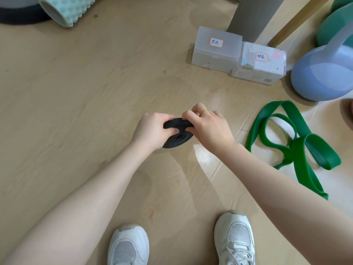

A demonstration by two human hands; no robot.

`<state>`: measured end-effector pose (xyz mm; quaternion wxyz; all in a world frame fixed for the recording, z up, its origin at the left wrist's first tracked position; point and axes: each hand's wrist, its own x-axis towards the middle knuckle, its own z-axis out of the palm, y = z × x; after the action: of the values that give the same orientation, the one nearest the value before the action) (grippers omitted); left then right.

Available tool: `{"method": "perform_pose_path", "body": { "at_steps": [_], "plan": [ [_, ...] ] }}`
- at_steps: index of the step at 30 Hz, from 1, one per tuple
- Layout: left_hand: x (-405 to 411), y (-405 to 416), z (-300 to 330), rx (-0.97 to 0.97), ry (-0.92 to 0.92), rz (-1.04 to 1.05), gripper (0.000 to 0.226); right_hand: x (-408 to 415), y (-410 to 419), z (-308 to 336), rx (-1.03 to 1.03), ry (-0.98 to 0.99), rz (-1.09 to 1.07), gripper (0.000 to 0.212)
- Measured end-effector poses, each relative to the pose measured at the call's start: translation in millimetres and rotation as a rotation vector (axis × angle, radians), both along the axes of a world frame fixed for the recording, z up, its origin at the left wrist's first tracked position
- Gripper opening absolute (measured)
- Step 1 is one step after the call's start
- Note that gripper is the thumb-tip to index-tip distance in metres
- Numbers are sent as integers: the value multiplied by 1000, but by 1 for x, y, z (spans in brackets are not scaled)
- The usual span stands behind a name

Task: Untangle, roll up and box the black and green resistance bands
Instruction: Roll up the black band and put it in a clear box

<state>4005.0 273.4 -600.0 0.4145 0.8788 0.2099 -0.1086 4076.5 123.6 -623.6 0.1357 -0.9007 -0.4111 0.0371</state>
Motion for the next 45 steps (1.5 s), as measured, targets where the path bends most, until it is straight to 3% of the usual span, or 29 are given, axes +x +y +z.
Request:
{"method": "perform_pose_path", "body": {
  "at_steps": [3, 6, 11, 20, 27, 34, 40, 45],
  "plan": [
    [-2, 3, -3, 121, -3, -69, 27, 14, 0, 3, 10, 142, 78, 22],
    [-8, 9, -8, 107, 21, -114, 23, 21, -5, 1, 49, 298, 181, 19],
    [-8, 2, -11, -361, 28, 134, 25, 32, -13, 5, 204, 738, -125, 12],
    [-9, 2, -16, -668, -38, 342, 28, 19, -17, 9, 403, 1115, -241, 16],
    [-23, 7, -22, -702, 44, 269, 26, 22, -14, 17, 289, 987, -137, 18],
    [-8, 10, -6, -465, 122, -75, 28, 20, 1, 29, 177, 850, -6, 21],
    [-12, 1, -10, -442, 57, 31, 23, 15, -4, 25, 187, 895, -17, 20],
    [-15, 1, -11, -418, 41, 99, 19, 15, -23, 18, 108, 834, 28, 38]
  ]
}}
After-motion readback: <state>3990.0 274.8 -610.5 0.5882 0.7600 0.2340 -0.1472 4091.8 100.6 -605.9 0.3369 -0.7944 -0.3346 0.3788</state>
